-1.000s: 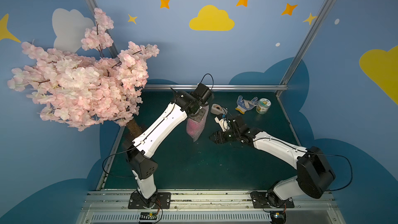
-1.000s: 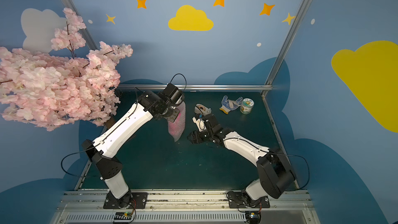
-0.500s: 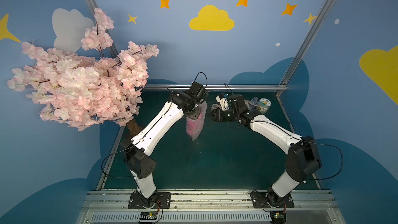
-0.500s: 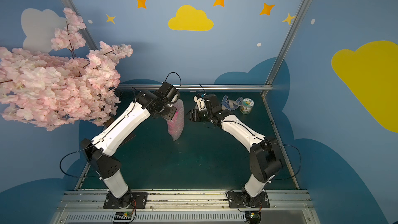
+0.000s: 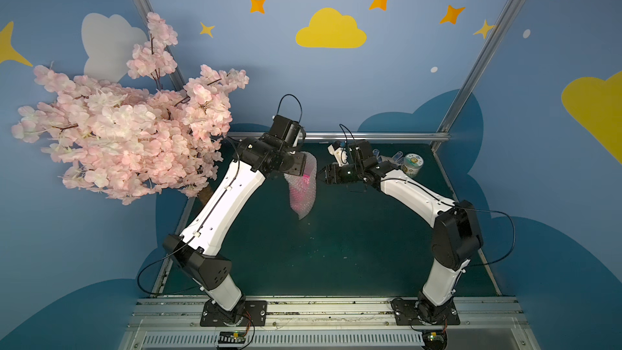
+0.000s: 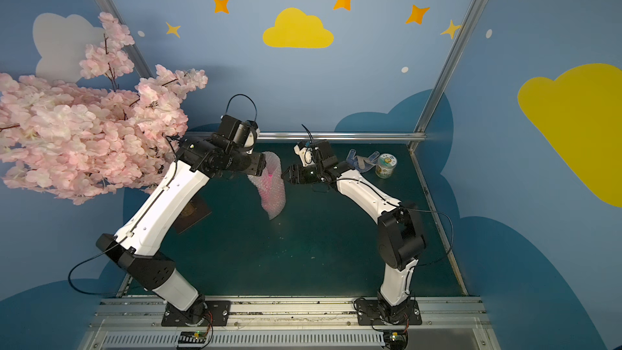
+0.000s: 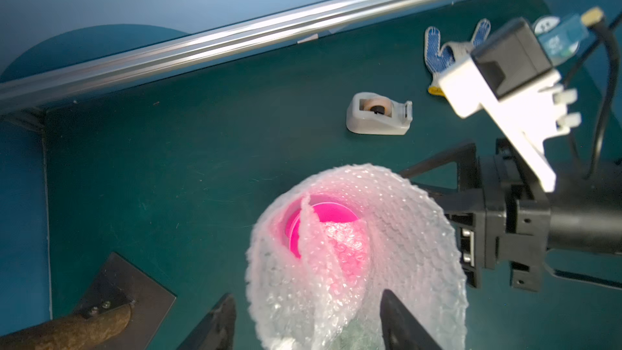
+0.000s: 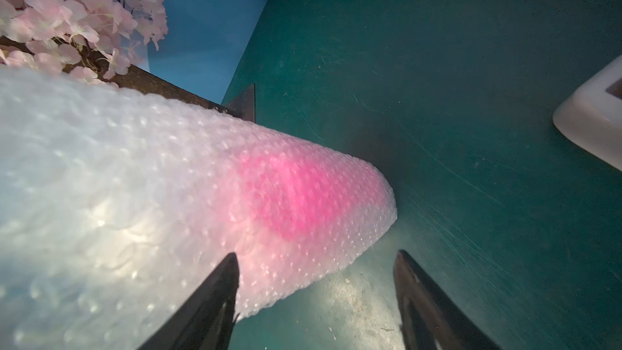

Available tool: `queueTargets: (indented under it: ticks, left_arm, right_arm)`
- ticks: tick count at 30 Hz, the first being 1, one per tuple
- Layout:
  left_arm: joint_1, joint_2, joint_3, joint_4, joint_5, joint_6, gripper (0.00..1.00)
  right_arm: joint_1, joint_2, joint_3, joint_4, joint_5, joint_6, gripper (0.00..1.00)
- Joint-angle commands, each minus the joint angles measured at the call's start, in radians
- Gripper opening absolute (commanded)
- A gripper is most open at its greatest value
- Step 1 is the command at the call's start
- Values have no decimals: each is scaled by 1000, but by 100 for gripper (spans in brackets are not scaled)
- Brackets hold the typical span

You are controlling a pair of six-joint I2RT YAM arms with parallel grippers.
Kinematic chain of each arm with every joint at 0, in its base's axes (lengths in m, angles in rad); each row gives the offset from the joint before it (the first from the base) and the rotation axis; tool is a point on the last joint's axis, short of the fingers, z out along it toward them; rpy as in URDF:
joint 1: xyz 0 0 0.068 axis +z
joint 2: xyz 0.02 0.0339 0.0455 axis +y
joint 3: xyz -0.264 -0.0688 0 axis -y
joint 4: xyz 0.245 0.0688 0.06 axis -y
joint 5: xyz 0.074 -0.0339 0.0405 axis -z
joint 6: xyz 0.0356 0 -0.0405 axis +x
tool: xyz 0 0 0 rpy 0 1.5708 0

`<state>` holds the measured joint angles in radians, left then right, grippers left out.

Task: Wrap wine glasses in bubble wrap
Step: Place the bubble wrap at the center of the board, then wrap the wine glass in bubble wrap.

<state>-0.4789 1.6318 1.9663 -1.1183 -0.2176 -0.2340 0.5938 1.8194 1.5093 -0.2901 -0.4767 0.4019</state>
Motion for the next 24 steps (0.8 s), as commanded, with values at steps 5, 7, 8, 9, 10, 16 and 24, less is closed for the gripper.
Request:
queueTargets:
  ticks: [5, 7, 8, 9, 10, 16, 24]
  left_arm:
    - [197, -76, -118, -32, 78, -240, 73]
    - [236, -125, -245, 44, 152, -286, 75]
    - [258, -146, -305, 83, 186, -303, 76]
    - [273, -160, -354, 111, 221, -319, 76]
    - [285, -171, -404, 148, 258, -331, 76]
    - [281, -182, -563, 383, 549, -383, 76]
    - [273, -117, -613, 523, 618, -416, 77]
  right_arm:
    - [6, -40, 13, -41, -45, -19, 72]
    - [6, -50, -3, -31, -58, -10, 73]
    - [8, -56, -10, -22, -64, -5, 73]
    - [8, -61, -13, -20, -66, 1, 73]
    - [10, -67, -15, -17, -69, 7, 73]
    - [25, -73, -14, 0, -92, 13, 73]
    - [57, 26, 69, -82, -53, -21, 73]
